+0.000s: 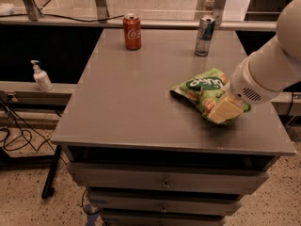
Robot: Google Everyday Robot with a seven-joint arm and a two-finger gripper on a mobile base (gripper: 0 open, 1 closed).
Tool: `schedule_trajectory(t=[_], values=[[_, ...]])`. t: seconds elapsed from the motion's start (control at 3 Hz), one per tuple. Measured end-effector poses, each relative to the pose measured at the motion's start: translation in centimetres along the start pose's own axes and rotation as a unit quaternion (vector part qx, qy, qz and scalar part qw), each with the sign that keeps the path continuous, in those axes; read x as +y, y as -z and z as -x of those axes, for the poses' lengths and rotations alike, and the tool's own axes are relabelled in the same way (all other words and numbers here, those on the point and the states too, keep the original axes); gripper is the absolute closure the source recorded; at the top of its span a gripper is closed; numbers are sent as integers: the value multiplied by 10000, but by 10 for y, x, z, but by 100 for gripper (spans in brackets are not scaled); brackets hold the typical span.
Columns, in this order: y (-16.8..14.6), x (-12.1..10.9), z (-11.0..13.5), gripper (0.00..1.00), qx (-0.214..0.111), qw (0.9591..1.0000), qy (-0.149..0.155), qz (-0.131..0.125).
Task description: Move green rice chip bag near redbull can
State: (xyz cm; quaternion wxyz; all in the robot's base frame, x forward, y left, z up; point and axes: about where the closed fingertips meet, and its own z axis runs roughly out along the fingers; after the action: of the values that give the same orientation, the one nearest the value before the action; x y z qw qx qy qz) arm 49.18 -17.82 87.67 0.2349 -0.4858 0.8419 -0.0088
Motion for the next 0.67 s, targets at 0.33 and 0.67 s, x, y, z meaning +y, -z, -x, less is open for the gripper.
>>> schedule_trajectory(t=[0.33, 0.67], values=[[36, -41, -34, 100, 481, 9979, 10, -442], [36, -41, -34, 100, 479, 9979, 10, -441]])
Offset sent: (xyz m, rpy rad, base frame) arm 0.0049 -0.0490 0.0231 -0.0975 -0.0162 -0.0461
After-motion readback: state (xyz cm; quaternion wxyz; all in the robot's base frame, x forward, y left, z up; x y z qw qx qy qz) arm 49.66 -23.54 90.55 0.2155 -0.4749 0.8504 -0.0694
